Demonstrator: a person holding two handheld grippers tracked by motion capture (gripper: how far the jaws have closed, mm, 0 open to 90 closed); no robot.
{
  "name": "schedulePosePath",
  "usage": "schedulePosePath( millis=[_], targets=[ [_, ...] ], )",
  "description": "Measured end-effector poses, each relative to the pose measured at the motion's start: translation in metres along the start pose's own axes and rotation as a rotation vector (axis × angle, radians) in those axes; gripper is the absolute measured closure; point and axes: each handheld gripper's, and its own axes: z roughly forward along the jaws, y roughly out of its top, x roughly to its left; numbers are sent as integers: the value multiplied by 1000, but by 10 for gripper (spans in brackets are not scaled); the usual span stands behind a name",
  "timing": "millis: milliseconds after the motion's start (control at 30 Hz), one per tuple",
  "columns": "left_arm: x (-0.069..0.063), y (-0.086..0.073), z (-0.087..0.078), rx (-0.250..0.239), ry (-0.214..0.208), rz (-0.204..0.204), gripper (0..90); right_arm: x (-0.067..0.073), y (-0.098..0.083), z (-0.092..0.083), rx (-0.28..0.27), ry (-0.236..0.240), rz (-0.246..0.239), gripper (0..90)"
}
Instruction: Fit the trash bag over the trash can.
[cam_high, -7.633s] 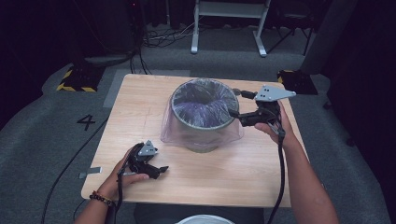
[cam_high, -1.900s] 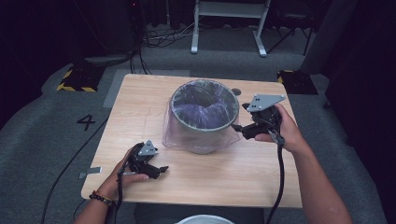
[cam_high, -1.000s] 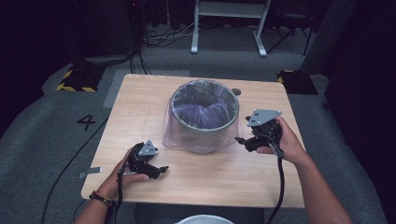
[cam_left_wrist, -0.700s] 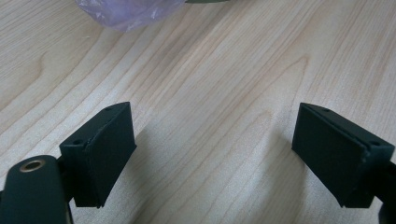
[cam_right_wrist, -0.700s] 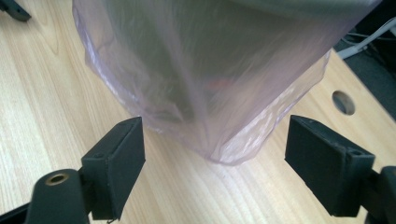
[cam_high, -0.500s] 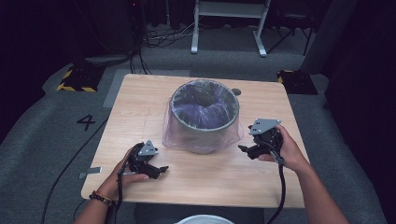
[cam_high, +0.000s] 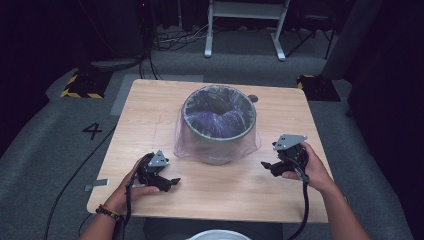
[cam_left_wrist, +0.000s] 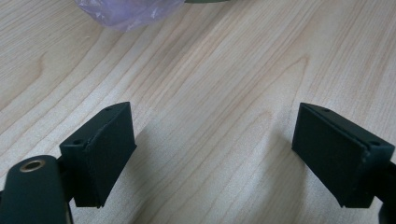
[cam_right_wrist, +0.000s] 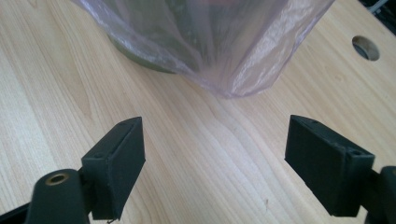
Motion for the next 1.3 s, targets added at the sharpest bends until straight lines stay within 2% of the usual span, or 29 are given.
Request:
schedulePosePath(
  millis=[700,933,1300],
  targets=[
    [0,0,0,0,-1,0,130,4,-36,21,57,14,45,204],
    [0,0,0,0,0,0,129,6,-44,21,40,12,43,204],
    [0,0,0,0,0,0,129,8,-65,18,11,5,72,204]
  ],
)
